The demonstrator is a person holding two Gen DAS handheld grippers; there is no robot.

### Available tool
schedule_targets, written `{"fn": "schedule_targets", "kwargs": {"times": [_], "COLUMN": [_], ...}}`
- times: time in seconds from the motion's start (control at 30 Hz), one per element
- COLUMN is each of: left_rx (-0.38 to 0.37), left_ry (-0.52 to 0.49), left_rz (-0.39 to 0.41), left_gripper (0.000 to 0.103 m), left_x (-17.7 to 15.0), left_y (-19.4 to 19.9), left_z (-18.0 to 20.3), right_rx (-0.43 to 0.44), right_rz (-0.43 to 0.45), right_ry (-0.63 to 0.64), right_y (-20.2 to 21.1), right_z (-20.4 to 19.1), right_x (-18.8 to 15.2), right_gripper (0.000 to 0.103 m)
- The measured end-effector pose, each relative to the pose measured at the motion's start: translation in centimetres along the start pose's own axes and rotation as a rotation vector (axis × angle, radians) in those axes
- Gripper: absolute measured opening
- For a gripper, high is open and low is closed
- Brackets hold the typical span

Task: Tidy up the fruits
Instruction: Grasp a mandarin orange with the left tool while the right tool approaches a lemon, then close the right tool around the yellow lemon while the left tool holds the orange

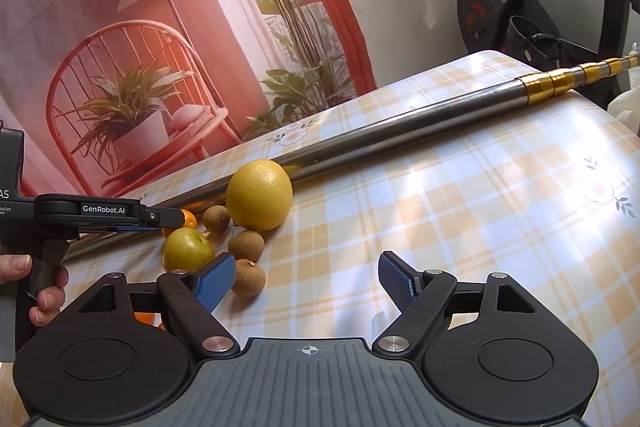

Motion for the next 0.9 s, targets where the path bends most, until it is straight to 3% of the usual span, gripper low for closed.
{"fn": "schedule_targets", "kwargs": {"times": [0.23, 0.33, 0.43, 0.63, 0.9], "left_rx": [0.019, 0.075, 0.060, 0.071, 0.165], "left_ry": [-0.024, -0.049, -0.039, -0.014, 0.012], "left_rz": [0.002, 0.009, 0.017, 0.073, 0.170], "left_gripper": [0.042, 0.042, 0.042, 0.042, 0.042], "left_x": [-0.4, -0.5, -0.8, -1.5, -2.9], "left_y": [-0.2, 0.3, 1.2, 4.5, 9.8], "left_z": [-0.3, -0.6, -0.7, -1.5, -2.3], "right_rx": [-0.002, -0.002, 0.001, 0.008, 0.023], "right_rz": [-0.003, -0.003, -0.005, 0.000, 0.079], "right_ry": [-0.003, -0.004, -0.005, 0.009, 0.122], "right_y": [-0.1, -0.1, -0.1, -0.4, -1.6], "right_z": [0.1, 0.2, 0.1, -0.3, -2.5], "right_x": [0.0, 0.0, 0.0, 0.5, 3.3], "right_gripper": [0.077, 0.077, 0.077, 0.077, 0.080]}}
Point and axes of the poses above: each gripper's, at about its wrist camera, not at the fingertips, and y roughly against the way its jaws point, z to its right, x to its top, the point moved 10 cm from there along -y, roughly the way its jaws point
